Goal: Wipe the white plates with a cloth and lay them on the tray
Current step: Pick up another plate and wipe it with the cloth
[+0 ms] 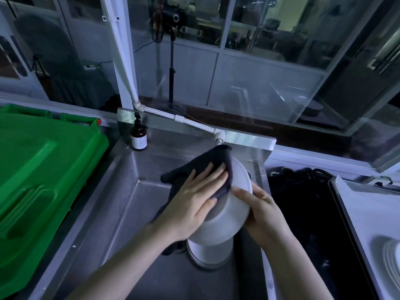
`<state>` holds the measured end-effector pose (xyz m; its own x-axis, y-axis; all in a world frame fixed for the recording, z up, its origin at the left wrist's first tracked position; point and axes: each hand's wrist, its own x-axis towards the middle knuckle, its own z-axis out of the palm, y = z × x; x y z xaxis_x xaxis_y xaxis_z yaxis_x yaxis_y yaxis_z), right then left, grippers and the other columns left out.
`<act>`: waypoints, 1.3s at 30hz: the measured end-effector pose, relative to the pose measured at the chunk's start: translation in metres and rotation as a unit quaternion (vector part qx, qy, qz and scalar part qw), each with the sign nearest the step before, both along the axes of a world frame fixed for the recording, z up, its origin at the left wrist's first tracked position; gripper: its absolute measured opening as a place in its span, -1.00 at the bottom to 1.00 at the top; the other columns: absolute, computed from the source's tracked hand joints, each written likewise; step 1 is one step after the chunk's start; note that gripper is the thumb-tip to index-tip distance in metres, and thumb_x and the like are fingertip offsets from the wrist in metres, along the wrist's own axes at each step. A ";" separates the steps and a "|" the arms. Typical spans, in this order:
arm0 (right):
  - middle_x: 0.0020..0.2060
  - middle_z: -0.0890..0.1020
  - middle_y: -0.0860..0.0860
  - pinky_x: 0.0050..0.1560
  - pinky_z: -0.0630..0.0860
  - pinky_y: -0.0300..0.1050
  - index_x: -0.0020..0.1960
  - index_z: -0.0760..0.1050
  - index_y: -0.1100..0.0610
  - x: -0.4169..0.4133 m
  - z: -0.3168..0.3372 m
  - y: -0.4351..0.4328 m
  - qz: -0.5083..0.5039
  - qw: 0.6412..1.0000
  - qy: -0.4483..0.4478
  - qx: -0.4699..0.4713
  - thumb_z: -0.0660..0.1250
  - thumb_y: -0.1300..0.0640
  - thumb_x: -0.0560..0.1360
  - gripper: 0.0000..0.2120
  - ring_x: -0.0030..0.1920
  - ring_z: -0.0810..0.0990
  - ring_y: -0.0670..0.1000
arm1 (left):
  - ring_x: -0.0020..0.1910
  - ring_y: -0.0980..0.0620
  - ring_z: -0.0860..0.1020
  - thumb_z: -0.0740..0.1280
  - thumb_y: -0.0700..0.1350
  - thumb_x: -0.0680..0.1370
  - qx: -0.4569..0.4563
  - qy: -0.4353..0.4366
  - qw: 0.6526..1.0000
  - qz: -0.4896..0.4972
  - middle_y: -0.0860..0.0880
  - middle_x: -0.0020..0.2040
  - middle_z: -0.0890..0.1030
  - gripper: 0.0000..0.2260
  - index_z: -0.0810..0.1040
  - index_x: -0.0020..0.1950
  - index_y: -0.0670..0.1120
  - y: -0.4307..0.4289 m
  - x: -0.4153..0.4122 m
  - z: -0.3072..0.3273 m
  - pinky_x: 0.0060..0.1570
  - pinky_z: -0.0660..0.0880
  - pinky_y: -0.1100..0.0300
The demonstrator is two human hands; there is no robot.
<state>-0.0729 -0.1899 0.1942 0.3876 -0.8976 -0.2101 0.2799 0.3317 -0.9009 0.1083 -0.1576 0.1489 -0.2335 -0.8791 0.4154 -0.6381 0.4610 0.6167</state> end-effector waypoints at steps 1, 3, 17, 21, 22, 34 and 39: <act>0.08 0.67 0.29 0.02 0.64 0.01 0.17 0.64 0.23 0.000 0.000 -0.001 -0.028 0.999 -0.022 0.011 0.36 0.25 0.46 -0.71 0.02 0.67 0.19 | 0.59 0.10 0.02 0.08 -0.10 0.66 -0.007 -0.010 1.000 -0.002 0.16 0.60 0.12 -0.53 0.16 0.59 0.02 0.005 0.000 -0.007 0.56 -0.07 0.04; 0.07 0.68 0.27 -0.05 0.67 0.00 0.13 0.66 0.21 -0.001 0.004 -0.003 -0.075 0.995 -0.058 0.020 0.34 0.25 0.46 -0.73 0.01 0.69 0.17 | 0.59 0.10 0.05 0.10 -0.13 0.66 0.009 0.015 1.000 0.023 0.15 0.59 0.14 -0.54 0.17 0.57 0.01 0.010 0.006 -0.017 0.56 0.01 -0.06; 0.01 0.69 0.24 -0.11 0.61 -0.03 0.09 0.67 0.16 0.014 0.010 0.003 -0.049 0.999 -0.012 -0.016 0.41 0.17 0.42 -0.74 -0.05 0.67 0.14 | 0.59 0.09 0.00 0.16 -0.23 0.63 0.026 0.138 0.985 0.098 0.14 0.54 0.12 -0.52 0.13 0.52 -0.02 -0.006 0.010 -0.004 0.56 -0.01 0.00; -0.03 0.71 0.21 -0.16 0.64 -0.08 0.06 0.69 0.16 0.012 0.021 -0.008 -0.079 0.995 -0.059 -0.016 0.39 0.21 0.43 -0.77 -0.07 0.70 0.10 | 0.60 0.05 0.03 0.10 -0.13 0.65 -0.015 0.064 0.996 0.067 0.10 0.58 0.16 -0.55 0.15 0.55 0.00 0.011 -0.002 -0.005 0.56 -0.04 0.00; -0.03 0.72 0.21 -0.16 0.64 -0.08 0.05 0.70 0.15 0.014 0.020 -0.008 -0.081 0.995 -0.063 -0.012 0.38 0.21 0.43 -0.78 -0.06 0.71 0.11 | 0.60 0.06 0.03 0.08 -0.09 0.66 -0.028 0.039 0.998 0.045 0.11 0.60 0.15 -0.54 0.14 0.57 0.01 0.014 -0.010 -0.005 0.56 -0.07 0.04; -0.01 0.72 0.19 -0.18 0.64 -0.06 0.10 0.68 0.14 0.009 0.010 -0.001 -0.075 0.996 -0.047 0.001 0.42 0.17 0.41 -0.73 -0.06 0.72 0.11 | 0.60 0.01 0.03 0.15 -0.22 0.62 0.017 0.099 0.991 0.090 0.08 0.56 0.16 -0.52 0.16 0.53 -0.03 -0.001 0.012 -0.015 0.53 0.07 -0.16; 0.05 0.69 0.25 -0.11 0.66 -0.05 0.15 0.66 0.17 0.012 0.001 0.004 -0.079 0.996 -0.037 0.022 0.38 0.18 0.44 -0.71 -0.01 0.70 0.14 | 0.60 0.10 -0.01 0.05 -0.08 0.65 0.002 0.030 0.999 0.031 0.20 0.60 0.08 -0.52 0.08 0.59 0.06 0.022 -0.013 -0.019 0.55 -0.12 0.07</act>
